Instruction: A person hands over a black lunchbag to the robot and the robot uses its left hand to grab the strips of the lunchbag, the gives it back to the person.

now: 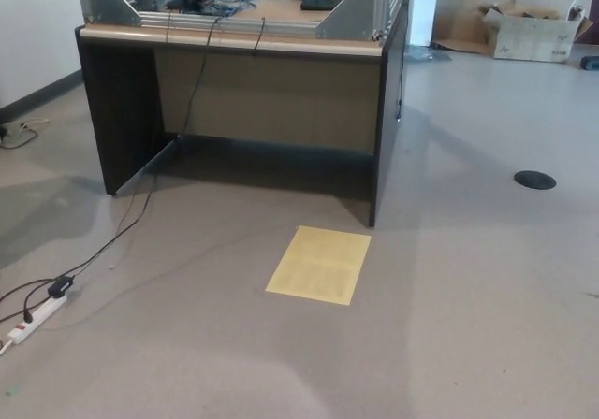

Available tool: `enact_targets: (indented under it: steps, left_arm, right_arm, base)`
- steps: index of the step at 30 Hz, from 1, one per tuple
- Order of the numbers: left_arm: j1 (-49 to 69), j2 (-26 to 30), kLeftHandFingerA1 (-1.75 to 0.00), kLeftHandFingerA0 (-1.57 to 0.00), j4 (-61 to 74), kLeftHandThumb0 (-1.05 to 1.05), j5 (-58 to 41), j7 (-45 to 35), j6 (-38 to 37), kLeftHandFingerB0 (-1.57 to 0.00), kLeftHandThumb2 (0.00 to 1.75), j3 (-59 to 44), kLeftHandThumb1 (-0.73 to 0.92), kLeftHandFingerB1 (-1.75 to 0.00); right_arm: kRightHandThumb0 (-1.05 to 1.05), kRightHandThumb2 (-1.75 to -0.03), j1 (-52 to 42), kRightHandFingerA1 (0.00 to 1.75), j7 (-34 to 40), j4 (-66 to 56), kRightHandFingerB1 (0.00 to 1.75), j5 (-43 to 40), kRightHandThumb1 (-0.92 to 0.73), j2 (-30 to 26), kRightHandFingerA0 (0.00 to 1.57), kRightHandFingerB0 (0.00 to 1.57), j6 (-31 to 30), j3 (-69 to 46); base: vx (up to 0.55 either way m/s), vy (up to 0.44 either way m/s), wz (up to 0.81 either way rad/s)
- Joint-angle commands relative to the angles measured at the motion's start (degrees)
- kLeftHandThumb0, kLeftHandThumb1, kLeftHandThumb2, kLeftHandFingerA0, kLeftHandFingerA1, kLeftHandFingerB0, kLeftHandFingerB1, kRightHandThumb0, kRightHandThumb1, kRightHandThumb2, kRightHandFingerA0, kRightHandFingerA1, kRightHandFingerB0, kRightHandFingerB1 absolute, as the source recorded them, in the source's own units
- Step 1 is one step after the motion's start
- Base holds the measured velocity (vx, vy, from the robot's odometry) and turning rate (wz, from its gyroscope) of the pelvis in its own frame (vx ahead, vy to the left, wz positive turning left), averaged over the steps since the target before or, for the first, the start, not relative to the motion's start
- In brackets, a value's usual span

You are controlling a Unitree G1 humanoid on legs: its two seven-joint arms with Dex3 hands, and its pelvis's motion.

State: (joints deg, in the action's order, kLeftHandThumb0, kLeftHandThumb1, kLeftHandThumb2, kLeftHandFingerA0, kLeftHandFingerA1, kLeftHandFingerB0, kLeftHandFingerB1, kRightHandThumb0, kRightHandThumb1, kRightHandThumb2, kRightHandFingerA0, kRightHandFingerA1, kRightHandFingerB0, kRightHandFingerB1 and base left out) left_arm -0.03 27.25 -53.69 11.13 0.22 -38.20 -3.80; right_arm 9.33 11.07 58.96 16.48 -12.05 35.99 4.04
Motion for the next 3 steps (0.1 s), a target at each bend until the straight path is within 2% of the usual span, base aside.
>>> enact_targets:
  steps: [1,3]
  left_arm:
    - [0.3,0.3,-0.31,0.00,0.6,-0.69,-1.2,-1.0,-0.5,-0.11,0.83,-0.3,0.44,-0.24]
    - [-0.2,0.3,-0.30,0.00,1.2,-0.69,-1.2,-1.3,0.7,-0.13,0.84,-0.1,0.44,-0.24]
  right_arm:
    - [-0.55,-0.63,-0.4,0.50,1.9,0.0,0.48,0.1,-0.73,-1.2,0.71,0.64,1.3,-0.2]
    - [-0.55,-0.62,0.1,0.49,1.8,0.1,0.48,-0.3,-0.73,-1.2,0.71,0.64,1.3,-0.5]
  base:
    - [0.00,0.000,0.00]
    - [0.00,0.000,0.00]
